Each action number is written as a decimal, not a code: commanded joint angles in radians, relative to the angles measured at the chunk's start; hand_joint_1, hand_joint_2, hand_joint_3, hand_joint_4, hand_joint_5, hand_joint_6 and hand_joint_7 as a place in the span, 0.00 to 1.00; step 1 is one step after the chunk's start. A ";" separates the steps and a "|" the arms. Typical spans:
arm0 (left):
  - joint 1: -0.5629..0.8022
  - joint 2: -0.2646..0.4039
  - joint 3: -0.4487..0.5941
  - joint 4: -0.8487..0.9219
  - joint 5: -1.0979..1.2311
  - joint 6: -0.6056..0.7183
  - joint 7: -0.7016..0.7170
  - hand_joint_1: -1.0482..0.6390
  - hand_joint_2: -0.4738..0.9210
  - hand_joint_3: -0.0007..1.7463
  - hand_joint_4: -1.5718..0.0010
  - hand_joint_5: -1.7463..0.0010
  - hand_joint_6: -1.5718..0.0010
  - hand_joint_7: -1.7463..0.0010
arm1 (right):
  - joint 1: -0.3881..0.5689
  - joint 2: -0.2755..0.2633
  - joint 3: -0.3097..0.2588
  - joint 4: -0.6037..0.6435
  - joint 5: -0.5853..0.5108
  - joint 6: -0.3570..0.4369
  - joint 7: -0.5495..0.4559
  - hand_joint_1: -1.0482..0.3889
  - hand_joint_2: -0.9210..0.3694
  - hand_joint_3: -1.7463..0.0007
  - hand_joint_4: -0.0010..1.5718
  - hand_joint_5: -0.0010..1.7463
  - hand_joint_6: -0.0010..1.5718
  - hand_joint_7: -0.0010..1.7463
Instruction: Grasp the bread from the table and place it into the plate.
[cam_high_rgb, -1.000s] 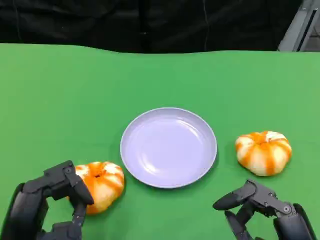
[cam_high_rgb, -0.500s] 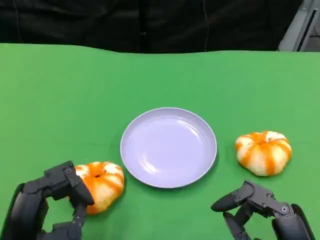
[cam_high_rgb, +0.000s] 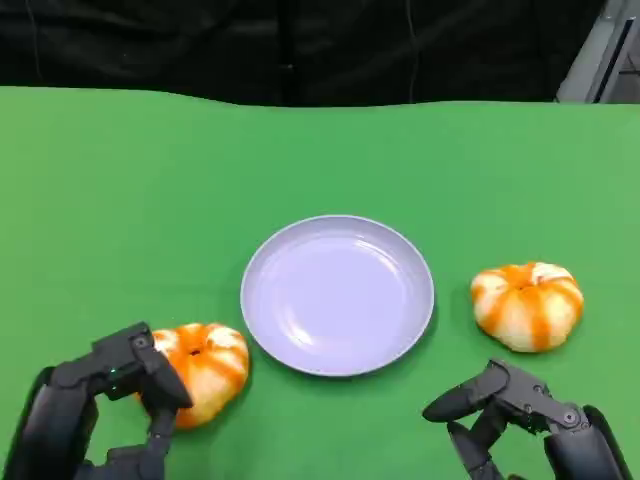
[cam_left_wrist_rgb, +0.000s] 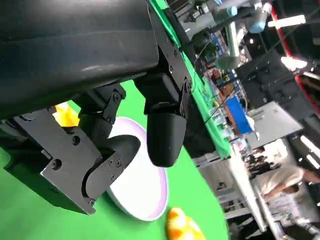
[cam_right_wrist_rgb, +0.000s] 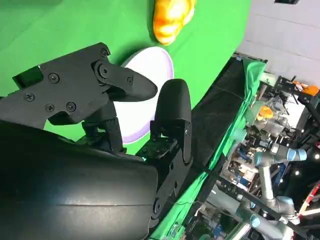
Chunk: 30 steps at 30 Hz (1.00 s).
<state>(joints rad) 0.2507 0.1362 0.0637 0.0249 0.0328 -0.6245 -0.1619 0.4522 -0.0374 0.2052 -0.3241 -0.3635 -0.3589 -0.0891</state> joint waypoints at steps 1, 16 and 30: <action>-0.001 0.039 0.014 0.008 0.091 -0.018 0.032 0.51 0.88 0.24 0.71 0.59 0.60 0.90 | 0.010 -0.011 -0.001 -0.013 0.003 -0.003 0.000 0.59 0.19 0.55 0.44 0.87 0.43 0.60; -0.034 0.157 0.015 -0.007 0.498 0.087 0.162 0.30 0.96 0.02 0.96 0.73 0.86 1.00 | 0.004 0.004 0.017 -0.012 0.003 0.009 -0.003 0.60 0.19 0.54 0.43 0.87 0.43 0.60; -0.152 0.217 -0.161 -0.075 0.870 0.451 0.124 0.31 0.97 0.00 0.92 0.73 0.81 0.99 | 0.021 0.003 0.021 -0.025 0.005 0.012 -0.008 0.61 0.20 0.54 0.43 0.87 0.42 0.60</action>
<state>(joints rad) 0.1377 0.3172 -0.0626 -0.0594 0.8425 -0.2417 -0.0041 0.4624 -0.0318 0.2292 -0.3328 -0.3594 -0.3557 -0.0913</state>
